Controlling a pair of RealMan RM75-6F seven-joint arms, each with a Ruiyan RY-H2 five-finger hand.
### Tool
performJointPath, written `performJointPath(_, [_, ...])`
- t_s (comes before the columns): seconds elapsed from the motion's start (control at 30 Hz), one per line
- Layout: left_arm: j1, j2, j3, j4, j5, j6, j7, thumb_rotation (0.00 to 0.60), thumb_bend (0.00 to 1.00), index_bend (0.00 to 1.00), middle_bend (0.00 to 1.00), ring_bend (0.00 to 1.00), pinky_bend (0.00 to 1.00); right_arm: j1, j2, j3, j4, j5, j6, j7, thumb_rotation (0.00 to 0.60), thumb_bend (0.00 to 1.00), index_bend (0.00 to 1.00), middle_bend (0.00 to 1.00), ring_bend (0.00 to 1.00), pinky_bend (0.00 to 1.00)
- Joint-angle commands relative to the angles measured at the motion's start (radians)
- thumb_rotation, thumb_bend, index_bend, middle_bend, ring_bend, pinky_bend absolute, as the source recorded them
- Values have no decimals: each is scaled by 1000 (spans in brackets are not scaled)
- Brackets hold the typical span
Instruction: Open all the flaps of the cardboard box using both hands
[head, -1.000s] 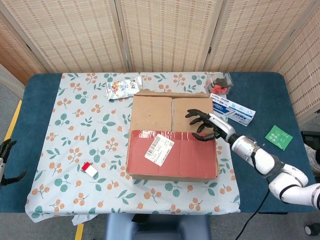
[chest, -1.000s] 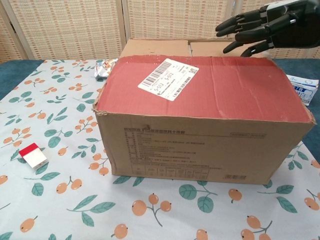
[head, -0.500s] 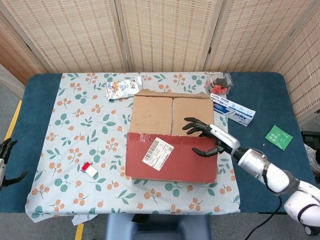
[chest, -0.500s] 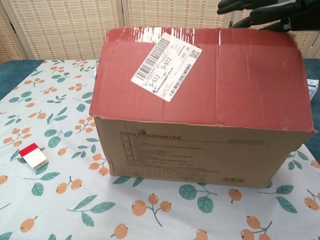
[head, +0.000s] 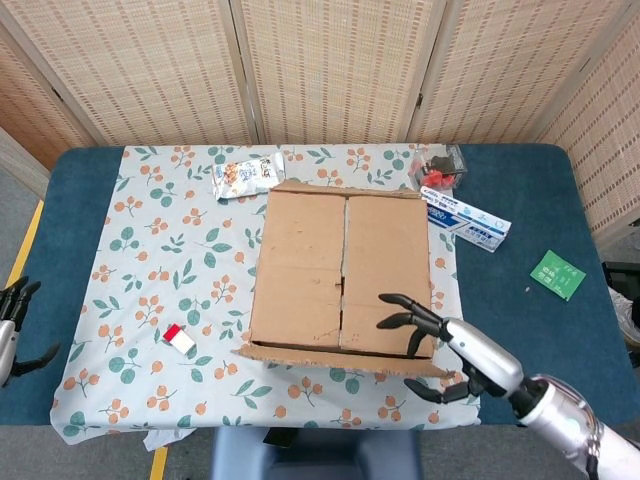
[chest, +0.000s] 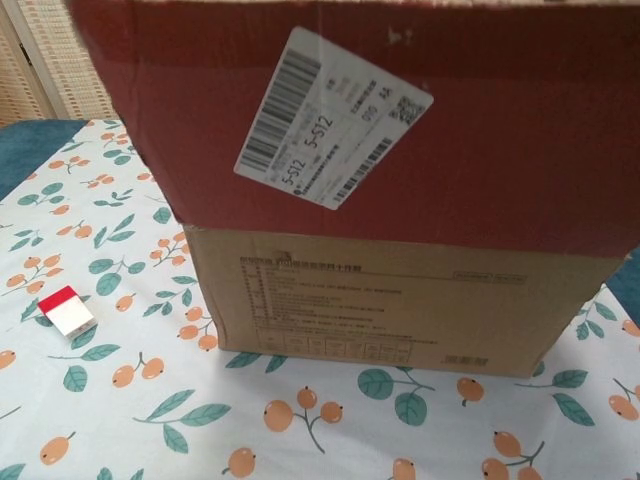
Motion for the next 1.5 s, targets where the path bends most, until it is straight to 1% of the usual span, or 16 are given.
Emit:
performJointPath(0.03, [1,0,2,-4,4,4,7,600,319,0,18,33,33,-95,34,-87,-36,-111,68,-110,600,426,192,62,204,421])
performJointPath(0.17, [2,0,4,-10,12,10,14,600,319,0,18,32,34,-156,7,-138,-8,-159,100,-215,600,425,191,57,196,397])
performJointPath(0.23, [2,0,4,-12,16,12,12,600,319,0,18,32,33,-165,-8,-139,2,-146,92,-271,600,425,191,50,182,297])
performJointPath(0.3, [-1,2,6,-10,30,14,-6,600,319,0,18,32,29,-166,-38,-121,1,-102,80,-350,600,425,212,42,151,125])
performJointPath(0.37, [-2,4,7,-6,41,17,-30,600,319,0,18,33,24,-153,-74,-83,-8,-46,60,-445,600,425,279,32,110,15])
performJointPath(0.43, [-2,6,7,-3,46,17,-47,600,319,0,18,33,22,-131,-107,-39,-17,5,38,-544,600,426,322,23,81,0])
performJointPath(0.53, [0,11,3,-4,36,15,-77,600,319,0,16,33,27,-81,-167,48,-22,106,-17,-772,600,425,371,14,51,0])
performJointPath(0.67, [7,17,-10,-3,2,13,-112,600,319,0,8,33,29,13,-284,168,-7,270,-97,-1137,599,424,476,4,11,0])
performJointPath(0.73, [7,22,-10,-1,2,5,-133,600,319,0,5,32,20,62,-338,210,6,348,-132,-1265,565,425,521,4,1,0])
performJointPath(0.83, [6,31,-6,5,1,-10,-163,600,319,0,3,30,11,160,-425,273,42,504,-185,-1460,445,425,578,4,0,0])
performJointPath(0.93, [8,39,-8,11,-2,-14,-196,600,319,0,2,25,3,246,-487,306,80,645,-219,-1595,378,425,583,4,0,0])
performJointPath(1.03, [9,44,-8,21,-2,-19,-220,600,319,0,2,20,0,312,-539,320,120,744,-227,-1680,350,426,583,4,0,0])
performJointPath(1.13, [10,46,-9,32,-5,-22,-232,600,319,0,2,15,0,375,-596,325,170,825,-221,-1736,343,422,597,9,0,0])
performJointPath(1.27, [11,47,-11,39,-9,-23,-245,600,319,0,2,13,0,434,-647,318,234,879,-216,-1777,329,342,667,32,0,0])
performJointPath(1.4, [12,47,-12,42,-11,-25,-252,600,320,0,2,13,0,480,-690,308,298,925,-219,-1792,294,315,725,52,0,0])
performJointPath(1.5, [12,47,-14,47,-14,-26,-259,600,319,0,2,13,0,508,-704,297,330,952,-228,-1793,289,308,751,58,0,0])
